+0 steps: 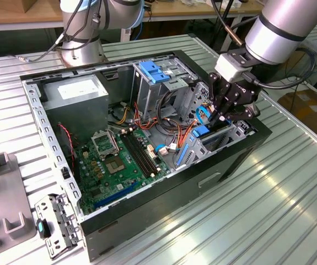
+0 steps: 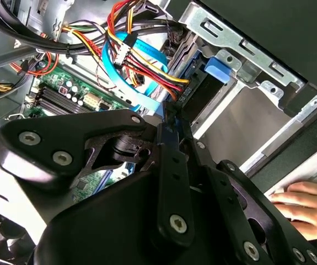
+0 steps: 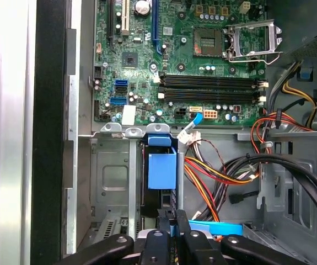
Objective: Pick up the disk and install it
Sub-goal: 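Insert the second disk wire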
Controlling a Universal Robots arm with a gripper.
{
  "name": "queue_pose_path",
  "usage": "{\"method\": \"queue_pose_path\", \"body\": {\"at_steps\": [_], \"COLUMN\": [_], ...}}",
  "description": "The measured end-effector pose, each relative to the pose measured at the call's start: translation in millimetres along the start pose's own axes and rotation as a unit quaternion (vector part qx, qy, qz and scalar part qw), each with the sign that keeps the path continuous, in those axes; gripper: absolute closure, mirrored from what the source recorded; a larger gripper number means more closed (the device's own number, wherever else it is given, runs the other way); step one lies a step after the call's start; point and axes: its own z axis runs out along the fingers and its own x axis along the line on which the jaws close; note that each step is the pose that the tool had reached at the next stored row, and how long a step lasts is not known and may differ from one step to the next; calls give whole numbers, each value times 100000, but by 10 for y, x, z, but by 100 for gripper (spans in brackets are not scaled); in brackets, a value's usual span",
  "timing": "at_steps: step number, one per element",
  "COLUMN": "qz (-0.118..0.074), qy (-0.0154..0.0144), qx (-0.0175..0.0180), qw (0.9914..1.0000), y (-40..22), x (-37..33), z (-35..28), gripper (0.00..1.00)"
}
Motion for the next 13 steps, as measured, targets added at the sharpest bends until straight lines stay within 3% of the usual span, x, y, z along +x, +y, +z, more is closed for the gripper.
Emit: {"method": "queue_pose_path", "body": {"at_steps": [2,3,8,12,13], "qz": [-10,-7,-3,-2,-2], "qy": [-54,-13,2,3,7], "qx": [5,2,9,17,17], "qw": [100000,100000,100000,100000,100000], "y": [-1,0,2,2,2], "x": [0,-2,-9,-10,-10], "z": [-2,-26,-133,-133,-133], "gripper": [83,76,76,78,84]}}
